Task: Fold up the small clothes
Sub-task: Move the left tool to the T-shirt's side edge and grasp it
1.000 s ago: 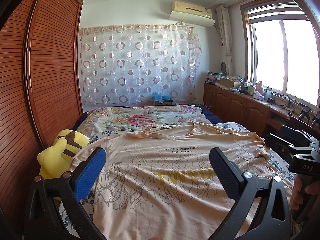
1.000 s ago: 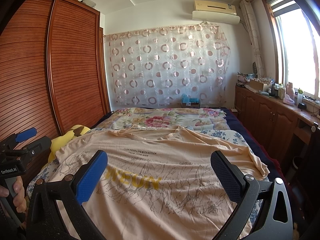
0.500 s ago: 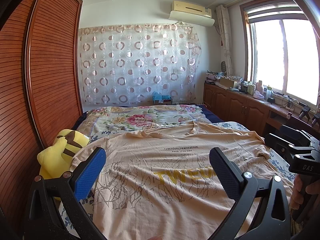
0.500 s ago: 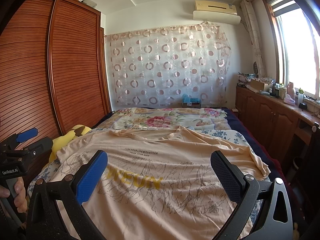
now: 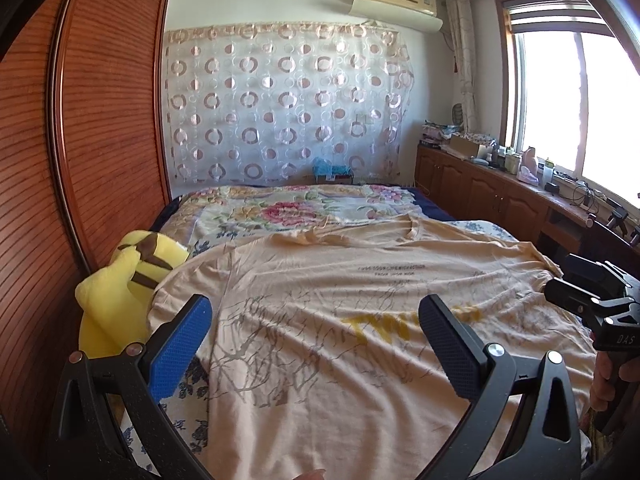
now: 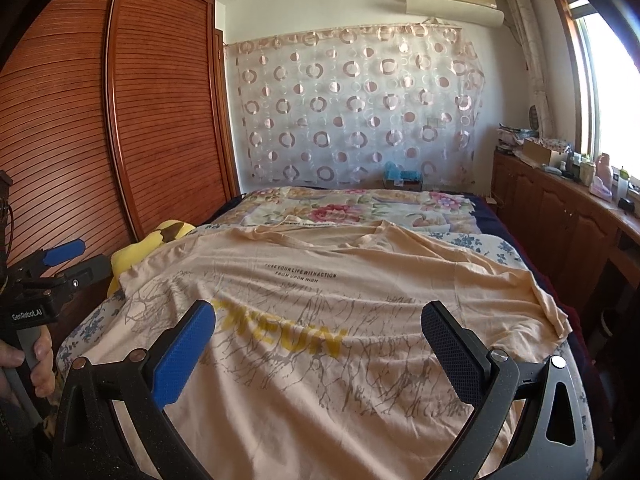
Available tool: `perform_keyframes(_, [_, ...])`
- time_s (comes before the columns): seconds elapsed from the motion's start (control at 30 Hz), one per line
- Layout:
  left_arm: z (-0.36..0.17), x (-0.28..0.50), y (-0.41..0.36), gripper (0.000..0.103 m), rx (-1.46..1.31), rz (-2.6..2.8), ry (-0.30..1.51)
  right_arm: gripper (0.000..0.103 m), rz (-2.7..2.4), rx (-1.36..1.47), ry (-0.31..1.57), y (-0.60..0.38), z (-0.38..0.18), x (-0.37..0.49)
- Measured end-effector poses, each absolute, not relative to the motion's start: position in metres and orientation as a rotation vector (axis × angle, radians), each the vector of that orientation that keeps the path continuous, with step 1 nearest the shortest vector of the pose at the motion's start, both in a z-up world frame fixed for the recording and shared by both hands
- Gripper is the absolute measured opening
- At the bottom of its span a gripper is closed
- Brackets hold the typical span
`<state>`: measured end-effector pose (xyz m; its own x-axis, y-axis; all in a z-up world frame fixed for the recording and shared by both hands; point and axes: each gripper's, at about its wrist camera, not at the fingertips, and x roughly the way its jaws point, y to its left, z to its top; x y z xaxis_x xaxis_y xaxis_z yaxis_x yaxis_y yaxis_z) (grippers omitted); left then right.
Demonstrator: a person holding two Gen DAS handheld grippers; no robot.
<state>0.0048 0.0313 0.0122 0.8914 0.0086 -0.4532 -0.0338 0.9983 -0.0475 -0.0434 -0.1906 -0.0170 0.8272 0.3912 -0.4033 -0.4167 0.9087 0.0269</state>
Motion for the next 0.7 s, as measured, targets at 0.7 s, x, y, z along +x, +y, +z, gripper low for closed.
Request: perform_keyframes(0.7, [-0.048,0.046,0.162,0.092,-0.093,0.088,0.684,0.102,0.521,-0.097,0.585,-0.191,-0.029,0.001])
